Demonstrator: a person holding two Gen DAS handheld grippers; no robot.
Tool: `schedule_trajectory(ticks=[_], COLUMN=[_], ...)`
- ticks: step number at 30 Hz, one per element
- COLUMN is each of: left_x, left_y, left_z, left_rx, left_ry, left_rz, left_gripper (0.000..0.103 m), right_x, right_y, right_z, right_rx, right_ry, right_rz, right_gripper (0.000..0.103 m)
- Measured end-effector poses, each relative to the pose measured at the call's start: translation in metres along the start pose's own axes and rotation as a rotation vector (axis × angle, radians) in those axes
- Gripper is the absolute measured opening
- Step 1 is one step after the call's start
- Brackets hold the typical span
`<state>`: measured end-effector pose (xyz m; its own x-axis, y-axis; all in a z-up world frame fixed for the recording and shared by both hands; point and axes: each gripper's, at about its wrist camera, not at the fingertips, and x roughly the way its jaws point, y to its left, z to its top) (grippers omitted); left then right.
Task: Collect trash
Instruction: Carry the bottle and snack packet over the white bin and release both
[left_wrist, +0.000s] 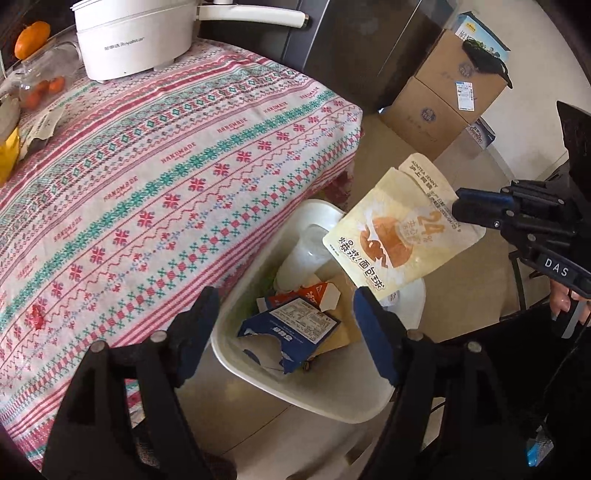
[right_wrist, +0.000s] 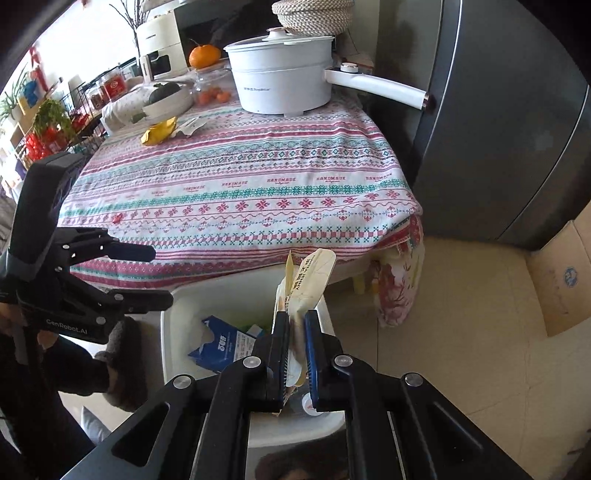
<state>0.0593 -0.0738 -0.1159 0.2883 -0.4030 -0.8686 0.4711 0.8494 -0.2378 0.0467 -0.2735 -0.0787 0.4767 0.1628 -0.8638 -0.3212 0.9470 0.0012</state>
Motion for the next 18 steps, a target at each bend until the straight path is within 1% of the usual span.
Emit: schedule_trajectory(ticks=[8, 12, 14, 15, 16, 18], left_x=[-0.021, -0.03, -0.035, -0.038, -0.041, -0.047], left_y=[0.037, 0.053, 0.059, 0.063, 0.066, 0.075], left_z=[-0.002, -0.005, -0.007, -0.007, -0.008, -0.01], left_rx=[-0.07, -0.101, -0.106, -0.11, -0.115, -0.129], left_ry=[-0.048, -0.064, -0.077, -0.084, -0.09, -0.1], left_rz=[0.046, 0.063, 0.078, 0.086, 0.092, 0.098], left_gripper=[0.08, 0.08, 0.08, 0.08, 0.08, 0.081], right_x=[0.015, 0.024, 0.028, 0.029, 0.028, 0.026], right_y=[0.022, 0.03, 0.032, 0.033, 0.036, 0.041], right_z=[0.008, 0.015, 0.018, 0.02, 0.022, 0.026], right_rx=[-0.037, -0.04, -0.029, -0.026, -0.025, -0.029], right_ry=[0.031, 0.047, 0.064, 0.064, 0.059, 0.045], right_rz=[0.024, 0.027, 0.032, 0.031, 0.03, 0.041], right_gripper=[0.011, 0.014, 0.026, 0.04, 0.051, 0.057])
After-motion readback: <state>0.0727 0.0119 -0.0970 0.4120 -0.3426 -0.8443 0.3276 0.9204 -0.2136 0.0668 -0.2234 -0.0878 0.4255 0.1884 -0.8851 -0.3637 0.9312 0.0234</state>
